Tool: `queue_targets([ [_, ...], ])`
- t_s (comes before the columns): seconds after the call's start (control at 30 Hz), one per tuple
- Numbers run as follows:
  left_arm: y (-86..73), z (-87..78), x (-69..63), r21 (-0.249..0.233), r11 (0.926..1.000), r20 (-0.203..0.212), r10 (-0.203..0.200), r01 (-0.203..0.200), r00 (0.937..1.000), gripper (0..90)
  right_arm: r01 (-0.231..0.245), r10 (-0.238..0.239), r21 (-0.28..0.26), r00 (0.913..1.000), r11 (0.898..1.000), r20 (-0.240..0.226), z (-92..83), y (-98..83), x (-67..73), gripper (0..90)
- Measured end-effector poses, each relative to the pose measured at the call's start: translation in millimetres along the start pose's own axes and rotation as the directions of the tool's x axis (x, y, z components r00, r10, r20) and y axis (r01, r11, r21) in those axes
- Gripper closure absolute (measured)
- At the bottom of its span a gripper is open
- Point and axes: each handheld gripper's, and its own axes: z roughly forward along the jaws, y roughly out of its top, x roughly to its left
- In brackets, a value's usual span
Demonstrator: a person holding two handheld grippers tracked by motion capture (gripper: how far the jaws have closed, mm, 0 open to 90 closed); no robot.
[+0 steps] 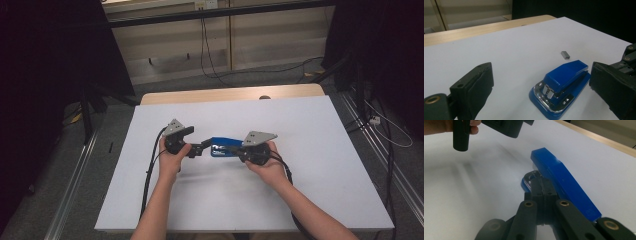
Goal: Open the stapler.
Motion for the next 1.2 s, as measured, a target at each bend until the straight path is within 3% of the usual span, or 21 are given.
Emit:
queue_targets([
  [0.13, -1.2, 1.9, 1.0, 0.016, 0.9998, 0.002, 0.014, -0.014, 0.9999, 5.5, 0.005, -0.005, 0.023, 1.0, 1.0, 0.001, 10.4, 1.7, -1.9, 90.0],
  [0.3, -1.0, 3.4, 3.2, 0.03, 0.9994, -0.024, 0.015, -0.014, 0.9996, 5.8, -0.004, 0.004, 0.036, 0.9999, 0.999, -0.01, 22.4, 3.1, -3.1, 90.0],
  [0.37, -0.7, 3.3, 3.7, 0.05, 0.9981, -0.05, 0.039, -0.036, 0.998, 9.8, 0.004, -0.003, 0.046, 1.0, 0.999, -0.008, 27.2, 2.5, -2.5, 90.0],
  [0.43, -0.9, 2.2, 5.2, 0.051, 0.9984, -0.039, 0.028, -0.026, 0.9989, 11.2, 0.018, -0.017, 0.059, 0.9998, 0.998, -0.007, 31.9, 1.5, -1.8, 90.0],
  [0.53, -1.1, 1.3, 6.0, 0.069, 0.9969, -0.059, 0.041, -0.037, 0.9974, 18.5, 0.025, -0.024, 0.064, 0.9997, 0.998, -0.005, 36.5, 1.7, -1.6, 90.0],
  [0.6, -2.3, 2.4, 6.7, 0.083, 0.9953, -0.061, 0.054, -0.049, 0.9967, 29.8, 0.031, -0.03, 0.075, 0.9995, 0.997, -0.006, 39.7, 2.0, -0.6, 90.0],
  [0.67, -4.1, 3.7, 7.1, 0.116, 0.9921, -0.061, 0.055, -0.048, 0.9966, 39.6, 0.065, -0.066, 0.086, 0.9978, 0.994, 0.001, 42.5, 3.2, 2.0, 90.0],
  [0.8, -7.2, 6.0, 5.7, 0.176, 0.9824, -0.037, 0.069, -0.062, 0.9969, 58.8, 0.077, -0.078, 0.088, 0.997, 0.993, -0.002, 46.3, 4.8, 3.9, 90.0],
  [0.93, -10.0, 9.9, 3.4, 0.199, 0.9786, 0.005, 0.054, -0.054, 0.9985, 75.3, 0.078, -0.079, 0.093, 0.9969, 0.993, 0.006, 46.6, 5.0, 5.2, 90.0],
  [1.03, -12.0, 14.5, 0.8, 0.225, 0.9726, 0.043, 0.051, -0.059, 0.9978, 84.0, 0.08, -0.081, 0.093, 0.9967, 0.992, 0.007, 46.7, 4.8, 5.6, 90.0],
  [1.07, -12.0, 14.5, 0.8, 0.225, 0.9726, 0.043, 0.051, -0.059, 0.9978, 85.5, 0.081, -0.082, 0.093, 0.9966, 0.992, 0.009, 46.7, 4.7, 6.0, 90.0],
  [1.1, -12.8, 16.9, -0.2, 0.225, 0.9725, 0.068, 0.048, -0.062, 0.9966, 87.4, 0.083, -0.084, 0.092, 0.9964, 0.992, 0.01, 46.8, 4.7, 6.2, 90.0],
  [1.2, -12.3, 18.9, -1.7, 0.23, 0.9705, 0.078, 0.054, -0.071, 0.9955, 90.0, 0.078, -0.079, 0.092, 0.9969, 0.993, 0.006, 46.8, 4.7, 5.5, 90.0],
])
